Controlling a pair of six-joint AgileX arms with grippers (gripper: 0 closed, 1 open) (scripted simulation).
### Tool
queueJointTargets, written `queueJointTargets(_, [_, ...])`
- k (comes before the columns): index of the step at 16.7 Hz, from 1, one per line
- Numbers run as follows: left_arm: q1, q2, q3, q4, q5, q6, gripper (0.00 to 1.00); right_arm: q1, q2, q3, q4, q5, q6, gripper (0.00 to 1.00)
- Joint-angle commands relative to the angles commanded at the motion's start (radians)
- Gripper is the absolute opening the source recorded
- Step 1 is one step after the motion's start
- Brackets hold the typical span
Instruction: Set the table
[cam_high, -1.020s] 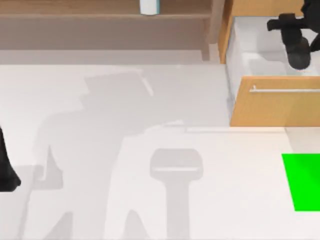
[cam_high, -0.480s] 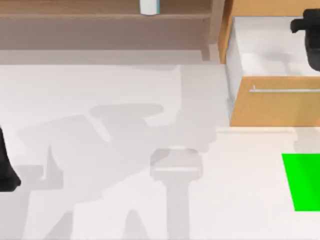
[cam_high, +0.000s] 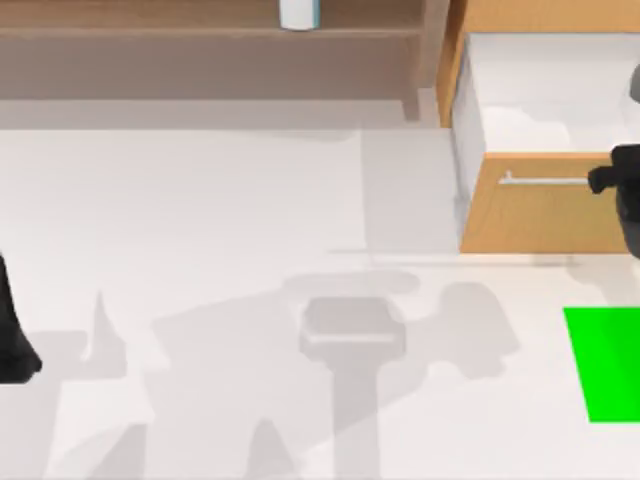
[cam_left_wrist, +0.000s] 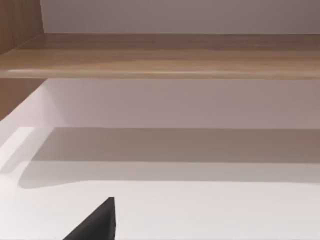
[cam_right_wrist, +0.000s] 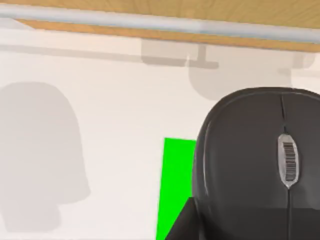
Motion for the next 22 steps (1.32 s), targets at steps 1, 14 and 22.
queueJointTargets(1, [0.000, 0.000, 0.000, 0.000, 0.000, 0.000, 1.00, -0.004, -0.003, -0.047, 0.019, 0.001, 0.001, 0.00])
queueJointTargets(14, [0.000, 0.000, 0.000, 0.000, 0.000, 0.000, 1.00, -0.049, 0.051, -0.334, 0.171, 0.013, 0.006, 0.00])
queueJointTargets(22, [0.000, 0.000, 0.000, 0.000, 0.000, 0.000, 1.00, -0.046, 0.040, -0.322, 0.175, 0.013, 0.008, 0.00])
